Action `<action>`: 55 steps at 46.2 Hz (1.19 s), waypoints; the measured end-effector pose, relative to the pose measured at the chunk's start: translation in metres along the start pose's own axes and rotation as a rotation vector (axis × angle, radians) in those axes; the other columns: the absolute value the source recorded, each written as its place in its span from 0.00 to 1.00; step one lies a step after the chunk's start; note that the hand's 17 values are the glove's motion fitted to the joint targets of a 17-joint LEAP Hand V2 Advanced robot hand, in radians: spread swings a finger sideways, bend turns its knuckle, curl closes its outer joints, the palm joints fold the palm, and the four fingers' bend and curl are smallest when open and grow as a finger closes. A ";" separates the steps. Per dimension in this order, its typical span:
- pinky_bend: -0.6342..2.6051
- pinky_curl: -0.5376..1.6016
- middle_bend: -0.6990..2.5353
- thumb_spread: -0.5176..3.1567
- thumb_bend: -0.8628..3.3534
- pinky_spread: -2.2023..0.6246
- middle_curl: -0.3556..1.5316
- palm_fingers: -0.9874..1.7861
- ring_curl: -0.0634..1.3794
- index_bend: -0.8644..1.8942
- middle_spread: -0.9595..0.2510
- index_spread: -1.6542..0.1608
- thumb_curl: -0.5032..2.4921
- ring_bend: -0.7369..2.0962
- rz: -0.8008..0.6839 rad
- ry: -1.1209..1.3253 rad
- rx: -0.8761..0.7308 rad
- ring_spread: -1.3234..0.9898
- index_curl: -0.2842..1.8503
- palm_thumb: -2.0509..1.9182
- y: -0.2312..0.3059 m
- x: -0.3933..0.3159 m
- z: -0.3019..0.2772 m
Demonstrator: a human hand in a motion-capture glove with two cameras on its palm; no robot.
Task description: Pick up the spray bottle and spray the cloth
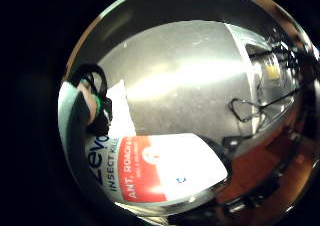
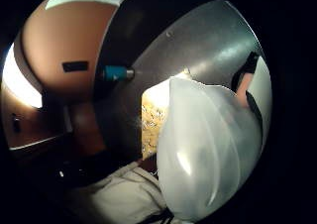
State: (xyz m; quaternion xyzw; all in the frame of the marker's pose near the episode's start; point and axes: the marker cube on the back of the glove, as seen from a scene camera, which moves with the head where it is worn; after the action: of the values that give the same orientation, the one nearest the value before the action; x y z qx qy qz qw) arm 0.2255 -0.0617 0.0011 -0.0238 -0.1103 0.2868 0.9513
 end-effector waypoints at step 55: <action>0.32 0.45 0.40 0.21 0.20 0.71 0.46 0.84 0.36 0.43 0.71 0.84 0.42 0.47 -0.322 0.152 -0.108 0.50 0.40 0.76 0.067 -0.164 0.038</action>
State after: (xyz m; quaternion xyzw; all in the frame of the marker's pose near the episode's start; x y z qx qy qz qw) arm 0.0472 -0.0970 -0.0011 -0.0784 -0.0556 0.1218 0.9879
